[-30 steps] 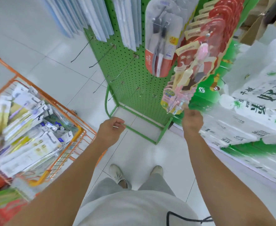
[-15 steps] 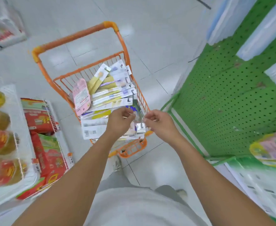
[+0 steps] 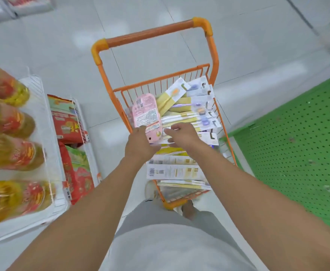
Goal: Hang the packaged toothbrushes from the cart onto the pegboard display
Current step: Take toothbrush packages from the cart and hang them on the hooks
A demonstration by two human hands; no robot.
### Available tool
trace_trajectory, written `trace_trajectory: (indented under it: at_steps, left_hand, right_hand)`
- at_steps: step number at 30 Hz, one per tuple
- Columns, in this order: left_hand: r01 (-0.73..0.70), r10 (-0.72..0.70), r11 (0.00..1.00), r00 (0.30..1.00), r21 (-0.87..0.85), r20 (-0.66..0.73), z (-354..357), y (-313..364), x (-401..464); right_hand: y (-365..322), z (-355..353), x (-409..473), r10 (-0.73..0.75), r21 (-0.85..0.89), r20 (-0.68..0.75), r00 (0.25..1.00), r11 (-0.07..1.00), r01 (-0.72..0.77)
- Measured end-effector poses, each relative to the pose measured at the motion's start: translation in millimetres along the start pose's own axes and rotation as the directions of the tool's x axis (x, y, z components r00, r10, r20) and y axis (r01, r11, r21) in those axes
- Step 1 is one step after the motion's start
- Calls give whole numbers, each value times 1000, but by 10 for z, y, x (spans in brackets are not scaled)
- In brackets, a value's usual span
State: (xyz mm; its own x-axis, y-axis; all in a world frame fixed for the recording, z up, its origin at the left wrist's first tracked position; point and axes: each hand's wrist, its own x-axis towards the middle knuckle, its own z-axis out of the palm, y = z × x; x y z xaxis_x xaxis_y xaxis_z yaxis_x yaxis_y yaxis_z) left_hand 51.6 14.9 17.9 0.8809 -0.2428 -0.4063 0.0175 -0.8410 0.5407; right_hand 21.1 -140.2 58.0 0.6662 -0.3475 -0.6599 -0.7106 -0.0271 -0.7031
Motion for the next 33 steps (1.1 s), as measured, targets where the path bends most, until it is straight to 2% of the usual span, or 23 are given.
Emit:
trace_trajectory:
  at_steps: [6, 12, 15, 18, 20, 22, 23, 25, 27, 30, 31, 33]
  left_hand:
    - [-57, 58, 997, 998, -51, 5, 98, -261, 31]
    - [-151, 149, 986, 988, -77, -27, 61, -296, 43]
    - [-224, 208, 971, 964, -81, -166, -16, -271, 79]
    - [-348, 270, 928, 873, -131, -407, -208, -222, 80]
    - [-448, 323, 876, 820, -179, -473, -408, -95, 60]
    - [-479, 353, 837, 842, -263, -408, -617, 141, 30]
    - [-488, 386, 818, 858, -303, -339, -703, 296, 2]
    - [-516, 483, 783, 856, -347, -181, -814, 625, -52]
    - [-500, 544, 770, 839, -397, -4, -788, 911, -67]
    - [-406, 603, 737, 756, -541, 254, -521, 1284, -104]
    - [-365, 625, 722, 709, -588, 327, -396, 1403, -147]
    - [-294, 645, 713, 631, -637, 431, -130, 1627, -254]
  right_hand:
    - [-125, 338, 300, 119, -103, -16, 993, 987, -120]
    - [-115, 394, 480, 90, -167, -38, 995, 981, -95]
    - [-339, 210, 292, 78, 4, 25, 997, 997, -78]
    - [-522, -79, 20, 130, 253, 128, 983, 954, -160]
    - [-574, -326, -185, 133, 370, 208, 969, 906, -204]
    - [-579, -593, -380, 115, 375, 213, 970, 907, -190]
    - [-570, -733, -467, 94, 334, 167, 981, 931, -146]
    - [-517, -1018, -615, -2, 229, 6, 1000, 973, 1]
    - [-407, -1306, -786, -158, 178, -104, 982, 968, 175]
    - [-116, -1644, -1089, -287, 229, -46, 957, 929, 289]
    - [3, -1734, -1192, -291, 234, -60, 955, 926, 297]
    - [256, -1908, -1374, -270, 204, -175, 947, 931, 303]
